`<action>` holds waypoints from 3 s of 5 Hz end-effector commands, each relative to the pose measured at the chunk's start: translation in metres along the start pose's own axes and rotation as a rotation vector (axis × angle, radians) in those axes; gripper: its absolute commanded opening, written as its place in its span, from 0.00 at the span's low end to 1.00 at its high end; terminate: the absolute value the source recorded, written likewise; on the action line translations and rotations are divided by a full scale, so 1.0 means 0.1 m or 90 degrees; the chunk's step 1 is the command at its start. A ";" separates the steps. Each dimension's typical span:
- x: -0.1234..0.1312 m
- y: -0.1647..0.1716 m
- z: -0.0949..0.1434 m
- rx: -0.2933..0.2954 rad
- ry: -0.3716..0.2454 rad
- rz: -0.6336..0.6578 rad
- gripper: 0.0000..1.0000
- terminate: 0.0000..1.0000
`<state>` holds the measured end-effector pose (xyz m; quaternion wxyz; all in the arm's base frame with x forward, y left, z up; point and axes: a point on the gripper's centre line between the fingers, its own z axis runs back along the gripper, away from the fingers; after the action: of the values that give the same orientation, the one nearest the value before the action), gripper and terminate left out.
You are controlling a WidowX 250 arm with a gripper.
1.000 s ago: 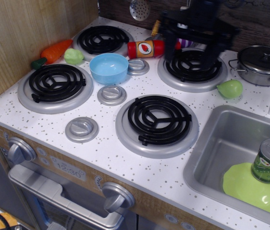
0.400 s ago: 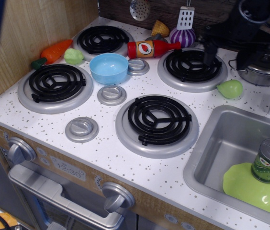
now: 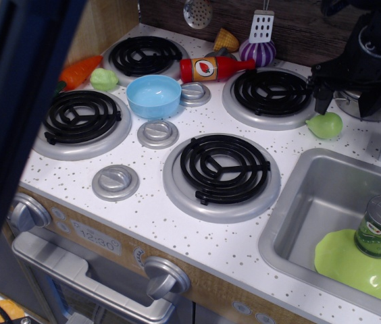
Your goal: Put pear in bowl
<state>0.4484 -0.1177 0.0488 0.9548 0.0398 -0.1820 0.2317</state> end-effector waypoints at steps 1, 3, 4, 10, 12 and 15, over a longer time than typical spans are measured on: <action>0.13 -0.05 -0.01 -0.006 -0.015 0.025 1.00 0.00; 0.14 0.07 -0.33 -0.002 -0.011 0.013 1.00 0.00; 0.18 0.08 -0.42 -0.003 -0.020 0.017 1.00 0.00; 0.43 1.77 0.22 0.158 -0.039 -0.119 0.00 0.00; 0.59 2.29 0.09 0.169 -0.102 -0.170 0.00 0.00; 0.64 2.41 0.03 0.154 -0.130 -0.171 1.00 0.00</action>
<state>0.3850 0.1233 0.0431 0.9520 0.1981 -0.2016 0.1178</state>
